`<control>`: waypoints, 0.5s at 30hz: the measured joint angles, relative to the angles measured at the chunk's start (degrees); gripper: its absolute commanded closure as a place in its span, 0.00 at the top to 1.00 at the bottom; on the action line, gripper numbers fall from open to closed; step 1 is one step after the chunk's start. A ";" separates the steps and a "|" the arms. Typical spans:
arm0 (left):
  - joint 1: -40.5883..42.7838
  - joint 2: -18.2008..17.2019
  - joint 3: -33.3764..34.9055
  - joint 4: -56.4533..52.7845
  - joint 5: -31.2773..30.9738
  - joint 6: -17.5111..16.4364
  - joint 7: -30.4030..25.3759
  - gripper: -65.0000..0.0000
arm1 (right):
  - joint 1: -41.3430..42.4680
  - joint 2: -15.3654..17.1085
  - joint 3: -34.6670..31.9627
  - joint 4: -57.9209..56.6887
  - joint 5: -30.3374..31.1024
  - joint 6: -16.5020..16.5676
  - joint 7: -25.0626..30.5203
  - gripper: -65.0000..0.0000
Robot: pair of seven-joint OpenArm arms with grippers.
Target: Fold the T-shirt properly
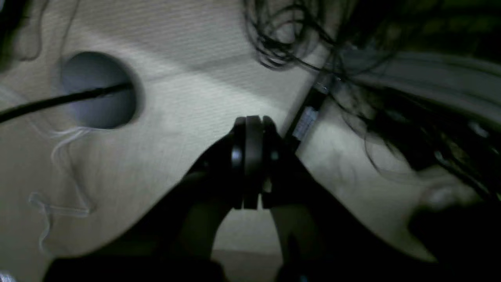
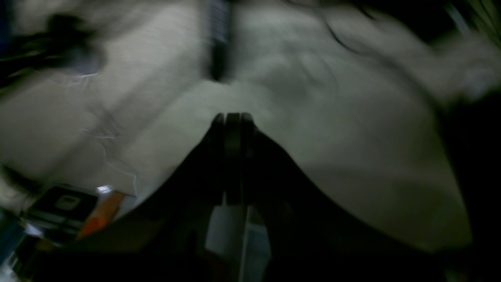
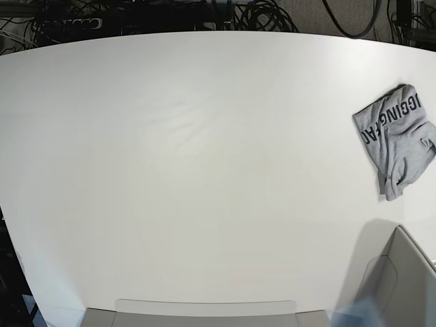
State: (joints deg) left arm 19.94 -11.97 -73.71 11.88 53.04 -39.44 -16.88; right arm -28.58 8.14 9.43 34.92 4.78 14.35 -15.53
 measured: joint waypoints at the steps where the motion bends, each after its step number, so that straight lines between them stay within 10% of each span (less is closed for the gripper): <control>1: -1.36 -1.22 0.00 -3.28 2.32 1.31 -0.37 0.00 | 2.21 0.72 0.04 -4.94 -0.24 -1.14 1.95 0.00; 8: -7.39 -2.95 0.00 -12.15 20.87 22.84 6.95 0.00 | 16.17 3.08 -0.07 -35.45 -0.20 -9.62 20.85 0.00; 15: -9.84 -3.08 0.00 -12.13 22.86 36.09 9.18 0.00 | 21.31 3.80 -9.64 -34.51 -3.56 -39.08 25.42 0.00</control>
State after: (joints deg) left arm 10.11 -15.05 -73.71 -0.25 75.90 -3.36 -7.70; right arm -7.27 11.94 -0.21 0.40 1.21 -24.73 9.89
